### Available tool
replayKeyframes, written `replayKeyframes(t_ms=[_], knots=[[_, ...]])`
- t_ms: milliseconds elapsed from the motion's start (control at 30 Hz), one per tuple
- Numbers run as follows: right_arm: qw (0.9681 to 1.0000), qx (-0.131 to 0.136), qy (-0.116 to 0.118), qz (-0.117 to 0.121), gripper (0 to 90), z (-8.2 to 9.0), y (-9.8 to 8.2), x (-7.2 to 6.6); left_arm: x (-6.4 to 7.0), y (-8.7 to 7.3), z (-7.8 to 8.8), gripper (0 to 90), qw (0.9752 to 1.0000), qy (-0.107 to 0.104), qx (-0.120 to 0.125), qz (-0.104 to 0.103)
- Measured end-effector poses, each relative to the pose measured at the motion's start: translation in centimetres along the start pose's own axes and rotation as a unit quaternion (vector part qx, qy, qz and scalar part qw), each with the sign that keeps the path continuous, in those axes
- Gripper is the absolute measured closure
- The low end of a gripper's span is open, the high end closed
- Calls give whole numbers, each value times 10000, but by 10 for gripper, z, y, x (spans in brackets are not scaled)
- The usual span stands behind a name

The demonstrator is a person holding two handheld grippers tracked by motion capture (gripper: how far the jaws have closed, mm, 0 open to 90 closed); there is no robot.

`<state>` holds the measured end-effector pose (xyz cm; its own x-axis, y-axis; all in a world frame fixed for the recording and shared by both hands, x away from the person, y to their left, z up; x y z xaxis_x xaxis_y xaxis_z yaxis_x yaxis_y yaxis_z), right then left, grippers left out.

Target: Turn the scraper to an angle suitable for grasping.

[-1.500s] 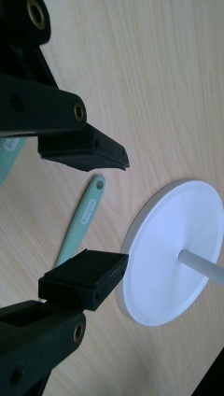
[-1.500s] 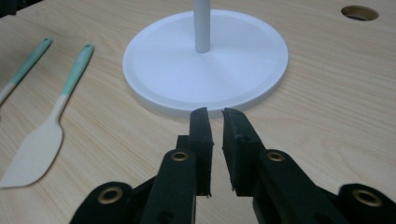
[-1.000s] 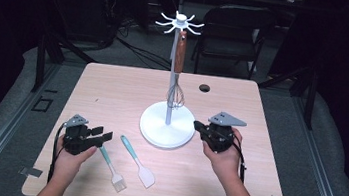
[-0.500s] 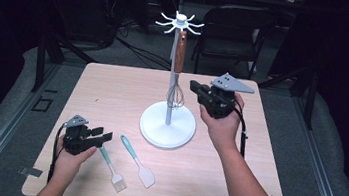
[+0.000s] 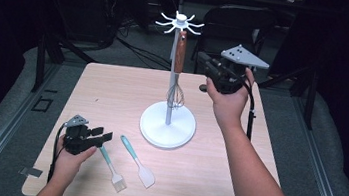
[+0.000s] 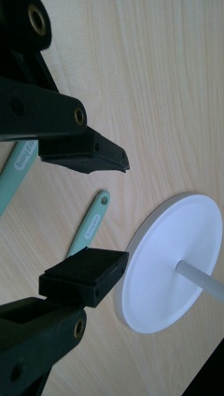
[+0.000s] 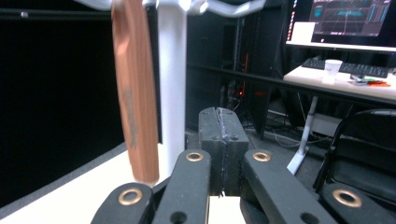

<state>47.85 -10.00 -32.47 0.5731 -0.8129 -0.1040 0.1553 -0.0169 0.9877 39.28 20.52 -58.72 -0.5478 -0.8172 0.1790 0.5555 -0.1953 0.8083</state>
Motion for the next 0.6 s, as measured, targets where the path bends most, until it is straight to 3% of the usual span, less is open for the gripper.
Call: replayKeyframes(t_ms=[167,367,600], knots=[[9999,117,-16,-95,900,-3,22,4,0,0,0,491,10000,-15,14,-3],[9997,207,-5,-97,900,-11,43,-1,1,0,0,491,10000,-28,-8,-12],[9996,256,97,-63,900,-13,51,-9,-2,0,2,492,10000,0,32,41]])
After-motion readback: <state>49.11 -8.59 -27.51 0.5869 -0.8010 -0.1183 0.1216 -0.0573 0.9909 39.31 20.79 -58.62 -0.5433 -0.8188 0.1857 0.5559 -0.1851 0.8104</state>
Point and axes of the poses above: each handheld gripper's, and its own axes: z roughly backward along the jaws, y roughly out of its top, x roughly to its right, the point moved 9 cm from there along -z, roughly forward along the jaws, and after that the axes turned 6 degrees about -z, right-handed, at the moved point
